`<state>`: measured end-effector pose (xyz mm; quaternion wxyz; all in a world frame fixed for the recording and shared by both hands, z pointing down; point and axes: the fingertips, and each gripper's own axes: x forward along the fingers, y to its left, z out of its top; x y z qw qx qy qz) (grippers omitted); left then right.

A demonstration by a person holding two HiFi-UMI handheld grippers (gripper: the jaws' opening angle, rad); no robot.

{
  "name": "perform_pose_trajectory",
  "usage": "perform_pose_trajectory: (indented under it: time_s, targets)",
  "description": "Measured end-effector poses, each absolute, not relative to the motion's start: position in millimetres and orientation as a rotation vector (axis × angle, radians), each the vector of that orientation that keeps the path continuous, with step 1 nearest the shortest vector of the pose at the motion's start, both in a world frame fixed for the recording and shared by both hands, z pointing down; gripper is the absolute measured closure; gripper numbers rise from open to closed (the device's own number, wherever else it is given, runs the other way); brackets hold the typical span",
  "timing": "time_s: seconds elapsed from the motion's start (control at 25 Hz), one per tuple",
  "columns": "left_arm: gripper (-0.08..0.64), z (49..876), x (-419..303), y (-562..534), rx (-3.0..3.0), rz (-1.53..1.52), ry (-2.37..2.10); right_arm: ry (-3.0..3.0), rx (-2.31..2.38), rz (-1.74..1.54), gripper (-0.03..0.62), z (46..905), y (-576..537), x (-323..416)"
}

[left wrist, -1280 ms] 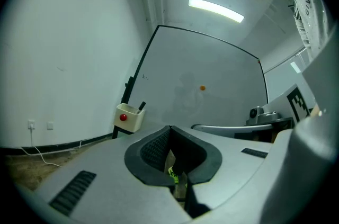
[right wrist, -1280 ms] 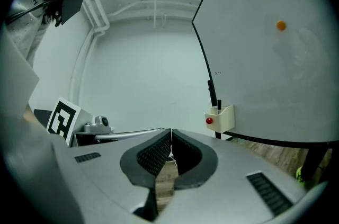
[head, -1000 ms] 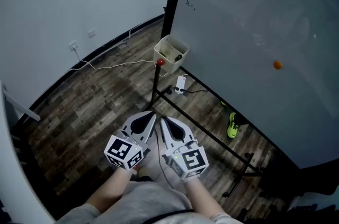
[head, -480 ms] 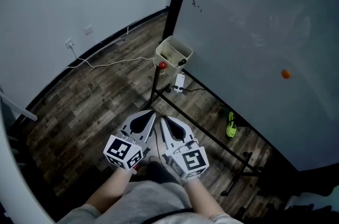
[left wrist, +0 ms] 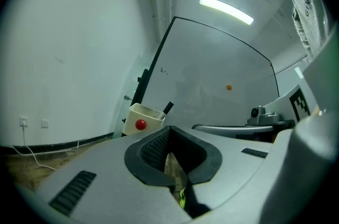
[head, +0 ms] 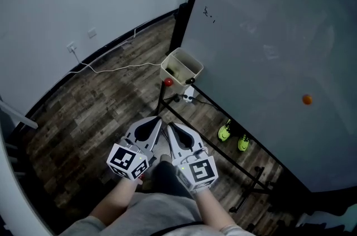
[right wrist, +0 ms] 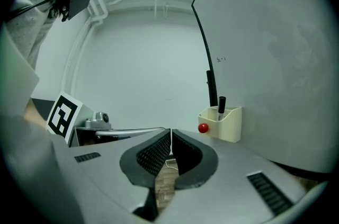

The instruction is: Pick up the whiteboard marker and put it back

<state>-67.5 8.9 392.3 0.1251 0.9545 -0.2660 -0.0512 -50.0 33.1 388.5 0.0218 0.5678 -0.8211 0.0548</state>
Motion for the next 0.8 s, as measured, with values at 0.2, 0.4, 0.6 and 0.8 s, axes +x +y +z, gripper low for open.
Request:
perform_pose_trajectory:
  time_s: [0.2,0.4,0.6,0.8]
  targets:
    - [0.549,396.4,-42.6,-19.0,2.778,-0.159,-0.785,-2.528,1.731,0.102,0.572,387.1,3.4,-27.2]
    - [0.549,400.1,-25.5,-41.6,2.775,-0.150,-0.786,-2.528,1.723,0.082,0.572,385.9,-21.8,-9.1]
    - [0.549,403.9,-10.3,-59.6,2.784,-0.147,-0.777,-2.507,1.730,0.065,0.571,390.9,-43.2,13.0]
    - [0.549,405.7,0.6,-72.7,2.780,-0.134,-0.786,-2.507,1.740,0.070,0.571,389.7,-60.0,28.1]
